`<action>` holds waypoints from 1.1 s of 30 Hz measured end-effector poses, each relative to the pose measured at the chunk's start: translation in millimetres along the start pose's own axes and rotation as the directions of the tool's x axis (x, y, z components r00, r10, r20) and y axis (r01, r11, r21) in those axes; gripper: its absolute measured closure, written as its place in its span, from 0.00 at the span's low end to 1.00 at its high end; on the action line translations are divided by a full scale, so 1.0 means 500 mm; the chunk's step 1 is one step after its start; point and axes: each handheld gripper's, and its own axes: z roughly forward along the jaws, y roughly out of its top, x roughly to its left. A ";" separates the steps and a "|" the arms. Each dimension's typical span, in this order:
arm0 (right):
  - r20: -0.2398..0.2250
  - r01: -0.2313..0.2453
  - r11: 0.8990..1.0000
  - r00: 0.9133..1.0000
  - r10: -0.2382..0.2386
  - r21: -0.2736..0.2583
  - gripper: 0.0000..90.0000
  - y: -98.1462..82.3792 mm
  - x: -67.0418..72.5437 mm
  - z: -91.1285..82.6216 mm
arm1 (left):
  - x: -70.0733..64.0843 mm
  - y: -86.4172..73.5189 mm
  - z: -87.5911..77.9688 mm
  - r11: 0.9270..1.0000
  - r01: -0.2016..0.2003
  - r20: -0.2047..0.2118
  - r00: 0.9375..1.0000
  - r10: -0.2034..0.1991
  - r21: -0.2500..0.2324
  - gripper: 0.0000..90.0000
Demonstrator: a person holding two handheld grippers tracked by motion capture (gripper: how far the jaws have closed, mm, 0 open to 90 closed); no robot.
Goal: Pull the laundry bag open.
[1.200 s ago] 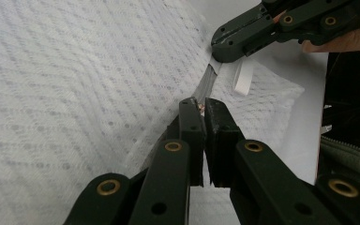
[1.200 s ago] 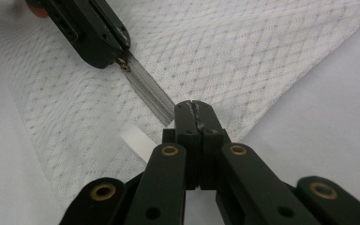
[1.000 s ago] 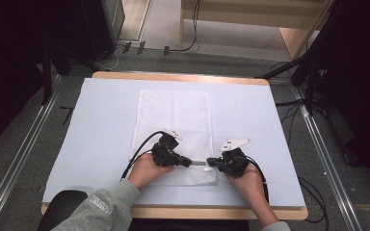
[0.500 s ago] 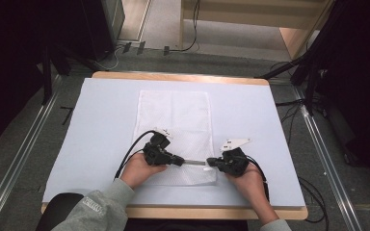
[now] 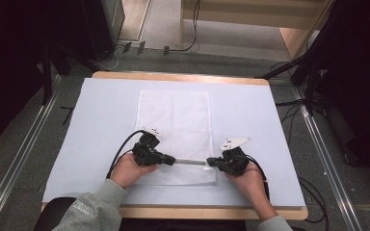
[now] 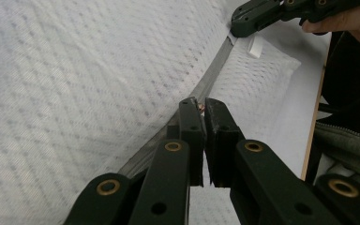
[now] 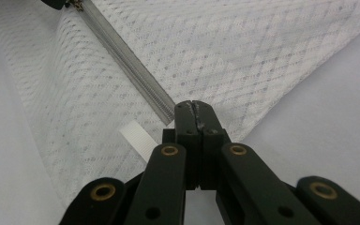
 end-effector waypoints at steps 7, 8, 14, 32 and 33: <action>-0.003 -0.003 1.000 1.000 0.003 0.005 1.00 0.001 -0.001 0.000 | 0.012 -0.010 -0.020 1.000 0.027 -0.002 1.000 -0.027 -0.006 0.97; -0.003 -0.004 1.000 1.000 0.004 0.005 1.00 0.001 0.000 0.000 | 0.014 -0.011 -0.022 1.000 0.026 0.001 1.000 -0.026 -0.004 0.98; -0.004 -0.004 1.000 1.000 0.004 0.006 1.00 0.001 -0.001 0.000 | 0.012 -0.013 -0.025 1.000 0.014 0.003 1.000 -0.014 0.009 0.98; -0.005 -0.006 1.000 1.000 0.006 -0.001 1.00 -0.001 -0.002 0.000 | 0.039 -0.047 -0.093 0.999 0.040 -0.026 0.999 -0.041 -0.011 0.97; -0.005 -0.009 1.000 1.000 0.009 -0.001 1.00 -0.001 -0.002 0.000 | 0.041 -0.051 -0.099 0.999 0.038 -0.026 0.999 -0.039 -0.014 0.97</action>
